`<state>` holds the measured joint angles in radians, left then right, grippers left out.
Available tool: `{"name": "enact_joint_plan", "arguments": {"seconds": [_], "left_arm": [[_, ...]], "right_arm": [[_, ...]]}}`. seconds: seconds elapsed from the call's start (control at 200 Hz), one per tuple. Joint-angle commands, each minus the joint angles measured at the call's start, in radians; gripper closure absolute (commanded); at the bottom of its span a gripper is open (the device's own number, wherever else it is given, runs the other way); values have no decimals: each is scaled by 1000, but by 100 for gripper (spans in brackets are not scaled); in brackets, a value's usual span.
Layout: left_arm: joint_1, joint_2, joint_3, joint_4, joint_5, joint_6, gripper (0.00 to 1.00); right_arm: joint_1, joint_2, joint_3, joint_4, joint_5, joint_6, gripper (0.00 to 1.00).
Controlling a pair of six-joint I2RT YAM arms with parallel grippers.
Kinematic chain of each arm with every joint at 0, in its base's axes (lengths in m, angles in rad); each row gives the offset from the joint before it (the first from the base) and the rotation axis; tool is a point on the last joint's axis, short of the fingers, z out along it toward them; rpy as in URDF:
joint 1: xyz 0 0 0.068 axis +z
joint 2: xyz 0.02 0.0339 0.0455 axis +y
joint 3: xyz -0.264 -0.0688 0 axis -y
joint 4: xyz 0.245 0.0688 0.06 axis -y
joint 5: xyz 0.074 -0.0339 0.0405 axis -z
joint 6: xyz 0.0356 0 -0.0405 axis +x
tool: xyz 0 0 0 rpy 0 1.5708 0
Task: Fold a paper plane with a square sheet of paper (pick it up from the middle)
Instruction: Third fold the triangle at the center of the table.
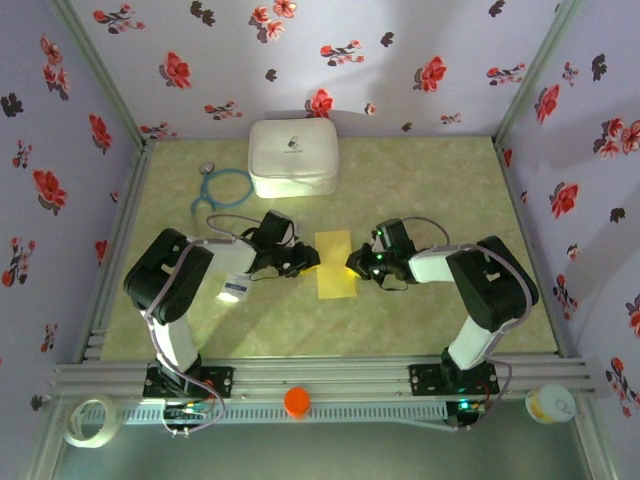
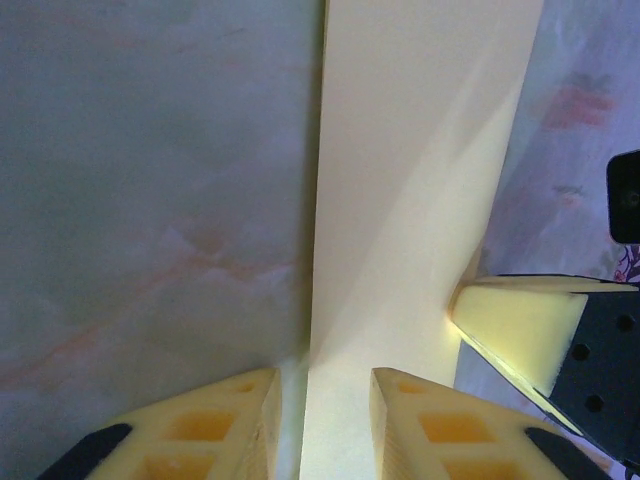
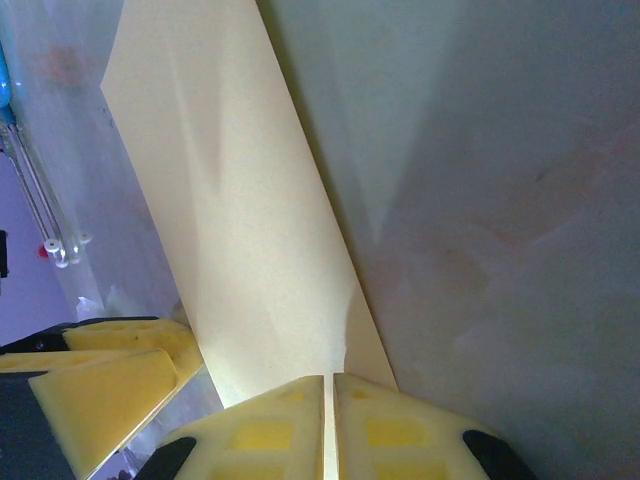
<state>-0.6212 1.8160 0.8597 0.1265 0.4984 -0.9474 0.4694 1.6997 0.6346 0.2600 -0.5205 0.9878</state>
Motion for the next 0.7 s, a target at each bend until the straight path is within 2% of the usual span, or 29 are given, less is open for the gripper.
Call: {"name": "enact_joint_plan", "arguments": {"seconds": [0.0,0.32,0.7], "left_arm": [[8,-15,1,-36,-11,16,70],[5,43,19,-27,41,13,76],[0,48,20,15,76,0,78]], "right_arm": [[-3,6,-13,-132,64,-13,87],[-3,17,-16,-122,63,-9,87],[-3,17,-17,-120,63,-8,87]]}}
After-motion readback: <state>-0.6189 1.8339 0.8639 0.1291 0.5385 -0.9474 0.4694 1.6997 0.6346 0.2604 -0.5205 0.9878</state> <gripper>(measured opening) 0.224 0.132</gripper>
